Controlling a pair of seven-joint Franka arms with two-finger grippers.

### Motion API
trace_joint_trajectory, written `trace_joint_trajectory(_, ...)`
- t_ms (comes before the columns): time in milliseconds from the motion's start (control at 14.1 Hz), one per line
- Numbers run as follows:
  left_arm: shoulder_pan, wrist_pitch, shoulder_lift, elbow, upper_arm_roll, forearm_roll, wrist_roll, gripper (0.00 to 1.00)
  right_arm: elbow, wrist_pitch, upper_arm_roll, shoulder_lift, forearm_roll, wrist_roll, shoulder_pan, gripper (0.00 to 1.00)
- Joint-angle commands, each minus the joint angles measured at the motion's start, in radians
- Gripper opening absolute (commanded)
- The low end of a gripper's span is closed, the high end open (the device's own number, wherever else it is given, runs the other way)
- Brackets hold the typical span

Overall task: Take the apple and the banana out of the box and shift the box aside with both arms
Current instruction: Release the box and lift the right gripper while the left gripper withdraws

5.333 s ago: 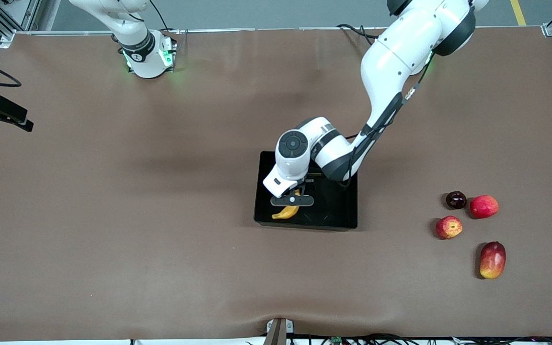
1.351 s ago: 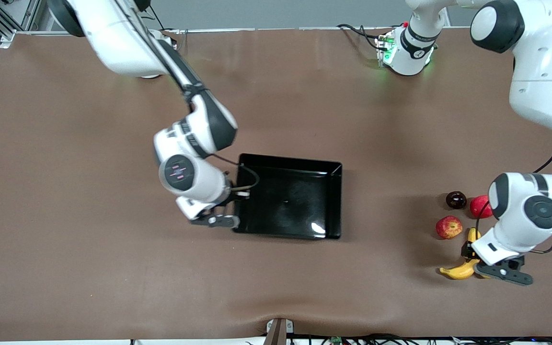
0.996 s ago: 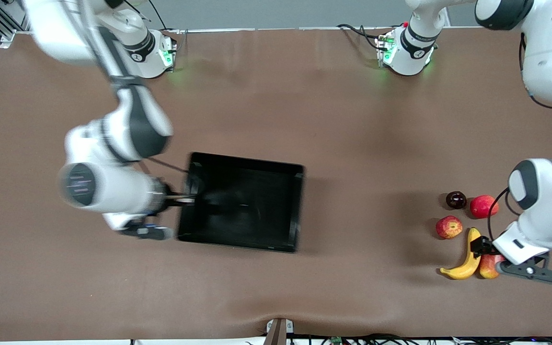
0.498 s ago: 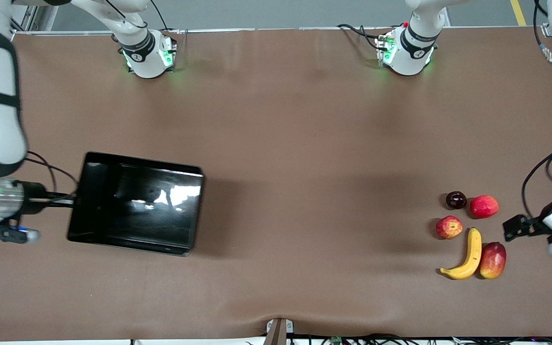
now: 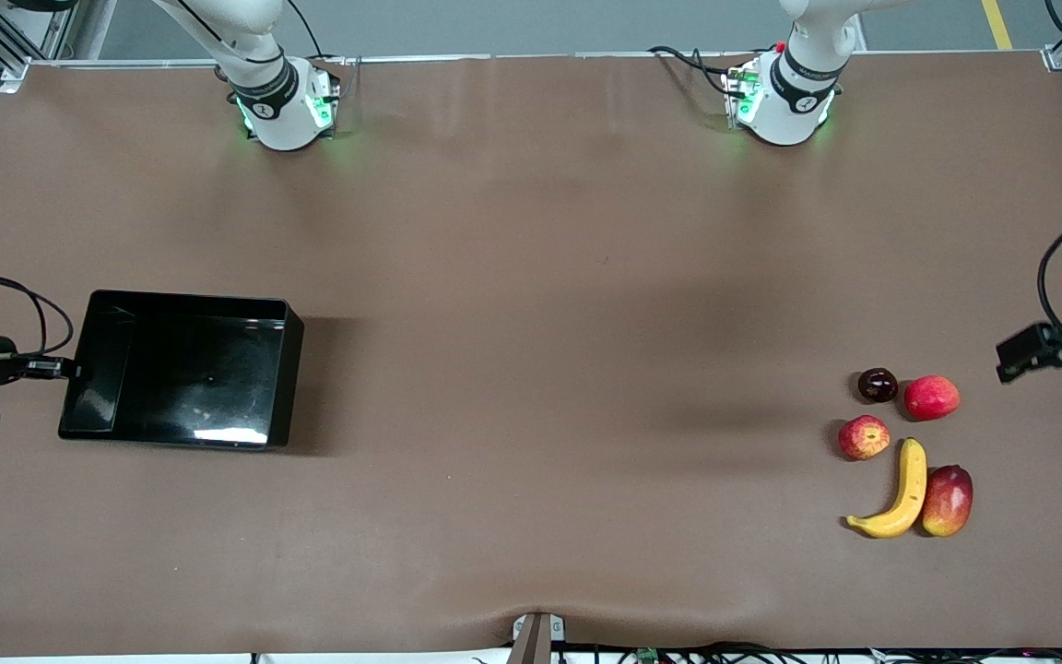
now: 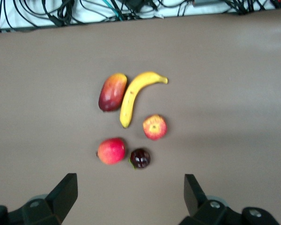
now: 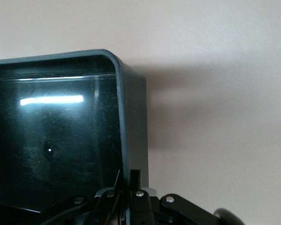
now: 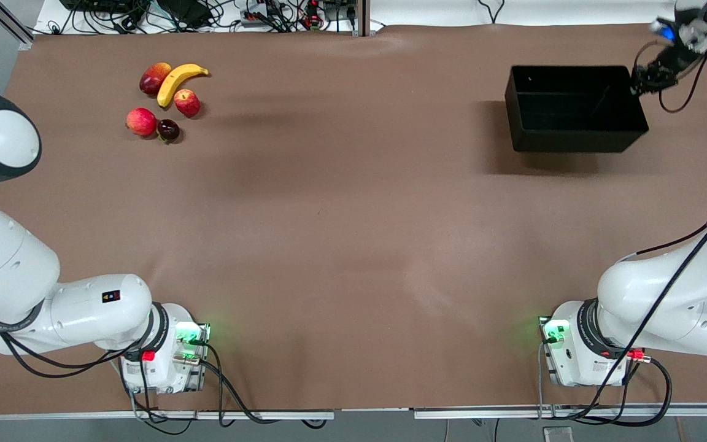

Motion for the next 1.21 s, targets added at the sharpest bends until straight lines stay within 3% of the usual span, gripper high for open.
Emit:
trace_joint_trajectory(0,0.005,-0.054,-0.111,-0.094,-0.007,-0.059,0.009,1.0,-0.137,0.114,0.029,-0.039,0.0,-0.031,-0.033,0.0)
trace_joint_trajectory(142,-0.031,-0.031,-0.2,-0.194,0.01,-0.095,0.013,1.0,-0.184,0.179,0.029,-0.039,0.0,-0.03,-0.038,0.0)
trace_joint_trajectory(213,-0.088,-0.033,-0.234,-0.226,0.063,-0.093,0.014,1.0,-0.183,0.179,0.029,-0.038,0.0,-0.03,-0.04,0.14)
trace_joint_trajectory(284,-0.183,-0.033,-0.27,-0.26,0.156,-0.093,0.017,1.0,-0.179,0.17,0.029,-0.035,0.002,-0.025,-0.046,0.84)
trace_joint_trajectory(356,-0.244,-0.033,-0.301,-0.3,0.216,-0.093,0.016,1.0,-0.168,0.167,0.029,-0.035,0.002,-0.027,-0.047,1.0)
trace_joint_trajectory(498,-0.231,-0.04,-0.349,-0.341,0.224,-0.099,0.019,1.0,-0.107,0.118,0.032,-0.036,0.005,-0.027,-0.043,1.0)
trace_joint_trajectory(782,-0.23,-0.046,-0.363,-0.354,0.224,-0.104,0.016,1.0,0.149,-0.054,0.035,-0.035,-0.018,-0.03,0.02,1.0)
trace_joint_trajectory(996,-0.23,-0.046,-0.357,-0.334,0.224,-0.104,0.006,1.0,0.306,-0.154,0.033,-0.035,-0.142,-0.025,0.101,1.0)
trace_joint_trajectory(1138,-0.231,-0.074,-0.355,-0.329,0.224,-0.107,0.008,1.0,0.374,-0.201,0.032,-0.042,-0.172,0.033,0.166,1.0)
